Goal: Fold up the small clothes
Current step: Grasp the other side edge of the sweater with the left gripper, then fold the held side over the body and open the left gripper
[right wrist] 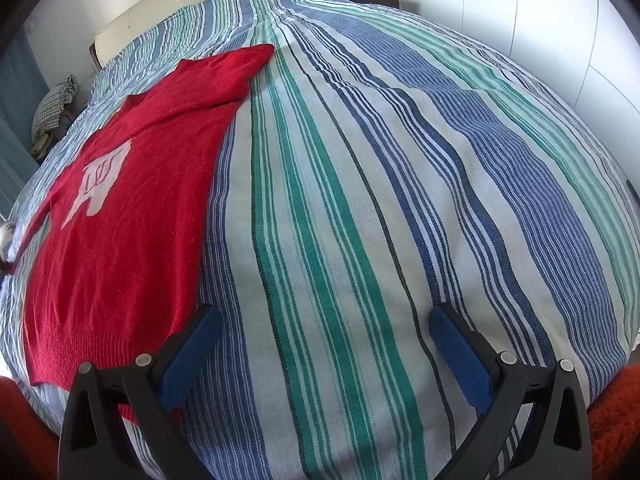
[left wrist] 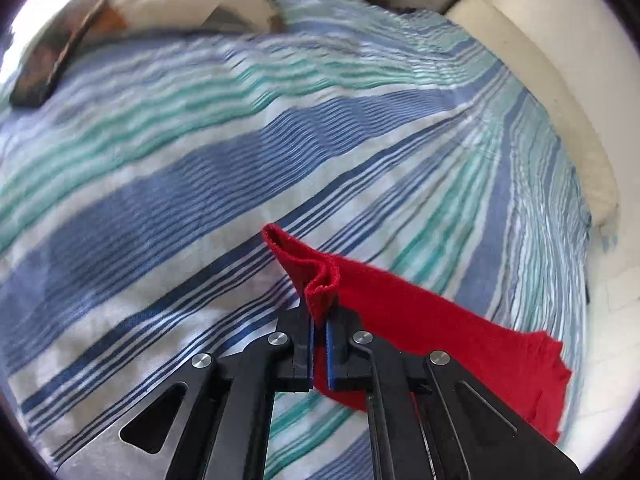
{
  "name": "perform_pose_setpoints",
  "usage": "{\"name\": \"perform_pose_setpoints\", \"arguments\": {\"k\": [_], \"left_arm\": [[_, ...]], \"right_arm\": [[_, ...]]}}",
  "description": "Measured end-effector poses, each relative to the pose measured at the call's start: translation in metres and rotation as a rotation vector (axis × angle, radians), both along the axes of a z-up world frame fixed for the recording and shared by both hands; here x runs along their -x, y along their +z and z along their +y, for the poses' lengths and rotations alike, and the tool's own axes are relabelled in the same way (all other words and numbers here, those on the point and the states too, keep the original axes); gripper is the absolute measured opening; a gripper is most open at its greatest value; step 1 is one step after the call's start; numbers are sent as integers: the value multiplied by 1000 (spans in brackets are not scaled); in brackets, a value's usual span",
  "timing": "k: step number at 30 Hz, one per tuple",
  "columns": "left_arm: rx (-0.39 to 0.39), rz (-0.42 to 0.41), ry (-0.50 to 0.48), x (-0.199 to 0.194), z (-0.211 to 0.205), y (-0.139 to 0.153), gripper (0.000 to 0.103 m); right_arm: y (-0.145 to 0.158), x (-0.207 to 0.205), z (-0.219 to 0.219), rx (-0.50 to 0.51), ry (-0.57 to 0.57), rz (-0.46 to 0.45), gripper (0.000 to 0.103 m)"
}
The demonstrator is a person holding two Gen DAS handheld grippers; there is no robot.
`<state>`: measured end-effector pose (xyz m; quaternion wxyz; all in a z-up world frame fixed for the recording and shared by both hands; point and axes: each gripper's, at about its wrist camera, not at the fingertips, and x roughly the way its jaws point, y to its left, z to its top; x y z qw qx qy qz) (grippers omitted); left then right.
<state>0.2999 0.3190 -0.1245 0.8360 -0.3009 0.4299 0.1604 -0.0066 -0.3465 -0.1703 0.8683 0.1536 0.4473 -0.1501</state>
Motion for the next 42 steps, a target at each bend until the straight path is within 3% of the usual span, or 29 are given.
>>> {"name": "perform_pose_setpoints", "arguments": {"k": [3, 7, 11, 15, 18, 19, 20, 21, 22, 24, 26, 30, 33, 35, 39, 42], "left_arm": [[-116, -108, -157, -19, -55, 64, 2], [-151, -242, -385, -49, -152, 142, 2], [-174, -331, -642, -66, -276, 187, 2], [-200, -346, -828, -66, -386, 179, 3], [-237, -327, -916, -60, -446, 145, 6], [-260, -294, -951, -59, -465, 125, 18], [-283, -244, -991, -57, -480, 105, 48], [-304, -193, -1020, -49, -488, 86, 63], [-322, -159, -1037, -41, -491, 71, 73], [-334, -131, -1088, -18, -484, 44, 73], [-347, -112, -1102, 4, -467, 35, 73], [-313, -97, -995, 34, -379, 31, 80], [-274, -58, -894, 31, -307, 23, 80], [-247, -33, -872, 29, -279, 14, 80], [-250, -47, -926, 27, -281, 5, 80], [-333, -34, -918, 8, -299, -8, 80]], "right_arm": [[0, 0, 0, 0, 0, 0, 103], [1, 0, -1, -7, 3, 3, 103], [1, 1, -3, -20, 3, 0, 103], [2, 2, -4, -31, 4, -5, 103], [2, 2, -4, -30, 9, -3, 103], [3, 2, -4, -29, 10, -3, 103], [3, 2, -4, -28, 11, -2, 103], [3, 3, -3, -28, 12, -1, 103], [2, 3, -3, -27, 12, -1, 103], [3, 3, -3, -26, 14, -1, 103], [2, 3, -2, -25, 20, -1, 103], [1, 3, -2, -25, 23, 0, 103], [1, 2, 0, -14, 22, 4, 103], [0, 0, 1, -6, 22, 6, 103], [0, 0, 2, 9, 21, 7, 103], [-1, -2, 4, 23, 20, 11, 103]]}}
